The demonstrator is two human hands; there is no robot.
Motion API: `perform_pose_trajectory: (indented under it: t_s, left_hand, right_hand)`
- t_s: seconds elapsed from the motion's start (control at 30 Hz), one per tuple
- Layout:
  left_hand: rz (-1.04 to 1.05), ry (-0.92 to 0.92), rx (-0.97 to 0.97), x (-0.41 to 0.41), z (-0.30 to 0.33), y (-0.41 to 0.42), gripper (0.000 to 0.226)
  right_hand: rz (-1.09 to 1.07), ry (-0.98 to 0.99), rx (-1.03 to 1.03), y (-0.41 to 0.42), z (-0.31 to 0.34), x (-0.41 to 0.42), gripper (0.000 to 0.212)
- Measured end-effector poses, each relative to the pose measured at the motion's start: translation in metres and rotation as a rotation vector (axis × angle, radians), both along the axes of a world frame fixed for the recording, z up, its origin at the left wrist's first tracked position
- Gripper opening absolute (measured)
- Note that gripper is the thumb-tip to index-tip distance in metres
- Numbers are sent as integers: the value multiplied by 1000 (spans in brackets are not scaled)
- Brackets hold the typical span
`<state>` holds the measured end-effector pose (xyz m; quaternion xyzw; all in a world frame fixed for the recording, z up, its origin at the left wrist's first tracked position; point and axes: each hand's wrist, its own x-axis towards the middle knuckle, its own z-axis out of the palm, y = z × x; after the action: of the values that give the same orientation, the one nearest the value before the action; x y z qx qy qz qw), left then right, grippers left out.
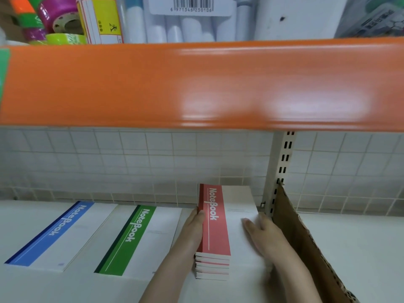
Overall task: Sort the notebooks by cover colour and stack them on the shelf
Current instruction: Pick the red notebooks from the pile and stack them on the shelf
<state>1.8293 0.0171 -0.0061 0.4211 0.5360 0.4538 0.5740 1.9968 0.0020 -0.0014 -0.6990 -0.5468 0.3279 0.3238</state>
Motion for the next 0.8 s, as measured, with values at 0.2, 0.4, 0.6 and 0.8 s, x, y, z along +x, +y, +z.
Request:
perform_pose_trajectory:
  t_s: [0.2, 0.4, 0.6, 0.8]
  left_hand:
    - [28, 127, 11, -17, -1, -8, 34]
    - [167, 706, 353, -67, -17, -36, 26]
    - [218, 913, 445, -141, -21, -59, 27]
    - [329, 998, 461, -207, -16, -82, 28]
  right_hand:
    - [-106, -128, 87, -19, 7, -2, 53]
    - [-156, -252, 336, -30, 34, -43, 45]
    - [52, -170, 547, -30, 35, -123, 34]
    - [339, -154, 553, -35, 21, -202, 30]
